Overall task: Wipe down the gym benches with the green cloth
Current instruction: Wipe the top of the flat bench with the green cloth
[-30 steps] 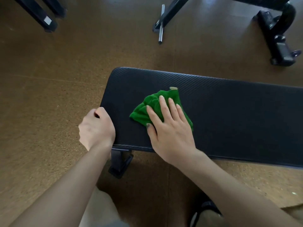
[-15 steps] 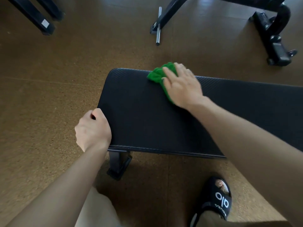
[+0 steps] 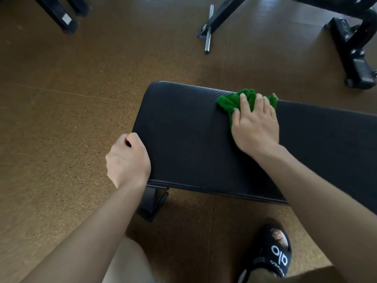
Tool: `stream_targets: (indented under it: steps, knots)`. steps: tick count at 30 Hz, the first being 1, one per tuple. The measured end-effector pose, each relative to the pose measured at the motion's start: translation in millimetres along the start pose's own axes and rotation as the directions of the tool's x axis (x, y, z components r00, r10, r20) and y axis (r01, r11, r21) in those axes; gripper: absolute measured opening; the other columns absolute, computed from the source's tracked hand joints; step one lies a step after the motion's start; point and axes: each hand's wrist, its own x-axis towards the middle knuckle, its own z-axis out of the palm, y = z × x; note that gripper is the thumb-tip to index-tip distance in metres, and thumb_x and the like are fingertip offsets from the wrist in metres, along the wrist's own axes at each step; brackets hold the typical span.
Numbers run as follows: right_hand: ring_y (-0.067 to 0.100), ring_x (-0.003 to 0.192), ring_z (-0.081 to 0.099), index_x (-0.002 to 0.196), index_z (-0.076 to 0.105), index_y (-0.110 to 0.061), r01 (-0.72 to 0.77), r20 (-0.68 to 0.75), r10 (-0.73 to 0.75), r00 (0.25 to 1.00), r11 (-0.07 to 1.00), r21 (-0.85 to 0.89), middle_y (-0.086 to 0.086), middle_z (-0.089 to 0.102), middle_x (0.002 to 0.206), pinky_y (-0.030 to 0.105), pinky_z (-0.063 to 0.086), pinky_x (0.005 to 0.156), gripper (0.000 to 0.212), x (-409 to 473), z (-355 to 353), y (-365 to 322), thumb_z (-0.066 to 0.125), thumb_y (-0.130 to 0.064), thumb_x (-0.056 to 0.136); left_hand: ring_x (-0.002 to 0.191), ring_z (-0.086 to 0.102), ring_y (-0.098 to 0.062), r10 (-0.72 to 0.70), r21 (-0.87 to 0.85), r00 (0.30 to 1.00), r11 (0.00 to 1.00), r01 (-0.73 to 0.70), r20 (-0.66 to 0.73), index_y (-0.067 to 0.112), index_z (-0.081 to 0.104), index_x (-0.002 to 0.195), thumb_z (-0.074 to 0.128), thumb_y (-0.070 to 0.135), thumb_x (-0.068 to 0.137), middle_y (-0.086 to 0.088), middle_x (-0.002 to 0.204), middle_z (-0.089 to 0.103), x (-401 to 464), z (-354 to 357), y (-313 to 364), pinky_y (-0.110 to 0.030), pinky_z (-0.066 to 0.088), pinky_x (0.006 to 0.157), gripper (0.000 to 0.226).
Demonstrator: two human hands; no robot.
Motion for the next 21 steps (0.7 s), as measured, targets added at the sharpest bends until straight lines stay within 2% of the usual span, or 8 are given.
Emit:
stream_targets:
  steps: [3,5,8,14,17,21]
  knots:
    - [0.041,0.14,0.037,0.144,0.048,-0.012,0.015,-0.061,-0.017,0.998,0.999,-0.033,0.022,0.042,0.15,0.05,0.024,0.118,0.051,42,3,-38,0.023,-0.038,0.109,0.068,0.054,-0.019,0.003,-0.008,1.0,1.0,-0.003,-0.013,0.018,0.059,0.075,0.031,0.031,0.096,-0.001,0.073,0.059,1,2,-1,-0.039,0.047,0.07,0.038]
    - [0.04,0.128,0.049,0.129,0.058,-0.01,0.055,-0.062,-0.057,0.996,0.998,-0.024,0.021,0.054,0.138,0.048,0.031,0.11,0.046,57,1,-67,0.025,-0.035,0.109,0.068,0.053,-0.019,-0.003,-0.016,1.0,1.0,0.002,-0.02,0.018,0.06,0.076,0.031,0.031,0.097,0.0,0.073,0.059,2,3,-1,-0.041,0.05,0.073,0.038]
    - [0.038,0.123,0.055,0.127,0.061,-0.011,0.152,-0.051,-0.152,0.987,0.988,-0.006,0.018,0.059,0.134,0.046,0.036,0.104,0.047,71,-1,-109,0.024,-0.034,0.11,0.072,0.056,-0.022,-0.01,-0.014,1.0,1.0,0.01,-0.015,0.019,0.061,0.078,0.031,0.032,0.097,0.001,0.075,0.06,3,4,0,-0.044,0.053,0.078,0.038]
    - [0.033,0.122,0.056,0.131,0.059,-0.016,0.381,-0.021,-0.381,0.924,0.924,-0.012,0.013,0.059,0.133,0.045,0.037,0.102,0.046,82,4,-177,0.022,-0.034,0.109,0.077,0.058,-0.031,-0.017,0.004,1.0,1.0,0.017,-0.011,0.024,0.055,0.074,0.028,0.034,0.094,-0.002,0.076,0.059,1,3,3,-0.049,0.055,0.082,0.035]
    - [0.032,0.124,0.053,0.135,0.058,-0.018,0.521,-0.012,-0.524,0.852,0.85,-0.078,0.012,0.055,0.137,0.045,0.035,0.104,0.045,76,8,-191,0.025,-0.035,0.108,0.08,0.06,-0.033,-0.028,0.002,1.0,1.0,0.028,-0.011,0.025,0.056,0.076,0.029,0.035,0.095,-0.004,0.078,0.06,1,3,4,-0.05,0.055,0.084,0.035]
    - [0.031,0.128,0.049,0.13,0.065,-0.02,0.717,-0.039,-0.731,0.682,0.677,-0.166,0.009,0.054,0.139,0.046,0.031,0.112,0.045,60,16,-187,0.031,-0.036,0.105,0.08,0.058,-0.04,-0.032,-0.004,0.999,0.999,0.032,-0.02,0.02,0.05,0.067,0.032,0.035,0.095,-0.008,0.076,0.059,-2,2,5,-0.052,0.054,0.083,0.036]
